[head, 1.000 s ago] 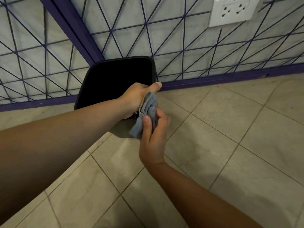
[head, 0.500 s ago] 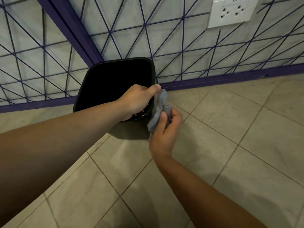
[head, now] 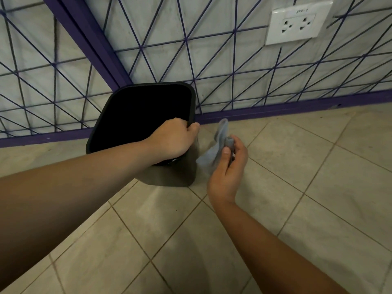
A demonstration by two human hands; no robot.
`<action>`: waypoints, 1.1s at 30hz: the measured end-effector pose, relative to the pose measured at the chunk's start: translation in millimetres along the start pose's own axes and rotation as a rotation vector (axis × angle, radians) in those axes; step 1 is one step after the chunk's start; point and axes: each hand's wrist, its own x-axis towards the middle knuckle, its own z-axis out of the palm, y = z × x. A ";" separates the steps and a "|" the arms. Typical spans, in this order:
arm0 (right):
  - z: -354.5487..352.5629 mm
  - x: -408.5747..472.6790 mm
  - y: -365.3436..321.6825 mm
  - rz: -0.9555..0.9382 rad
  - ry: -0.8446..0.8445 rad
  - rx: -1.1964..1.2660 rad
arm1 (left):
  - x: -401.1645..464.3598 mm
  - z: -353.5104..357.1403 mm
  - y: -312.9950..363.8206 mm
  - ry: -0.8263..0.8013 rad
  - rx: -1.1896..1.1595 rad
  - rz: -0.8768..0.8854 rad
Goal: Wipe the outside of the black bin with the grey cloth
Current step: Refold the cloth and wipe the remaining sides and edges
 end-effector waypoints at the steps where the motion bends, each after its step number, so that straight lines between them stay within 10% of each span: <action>1: -0.5 5.4 3.7 0.054 0.043 0.012 | -1.5 2.3 0.5 0.015 0.064 -0.016; 7: -4.3 17.4 28.3 0.221 0.125 0.005 | -23.3 15.1 -17.8 0.171 0.185 -0.006; 25: 59.9 -23.7 3.6 0.425 -0.092 0.333 | -37.6 -13.1 -45.2 -0.144 0.157 0.368; 33: 69.9 -73.9 -27.1 0.144 -0.102 0.284 | -32.2 -12.2 -48.2 -0.145 0.116 0.381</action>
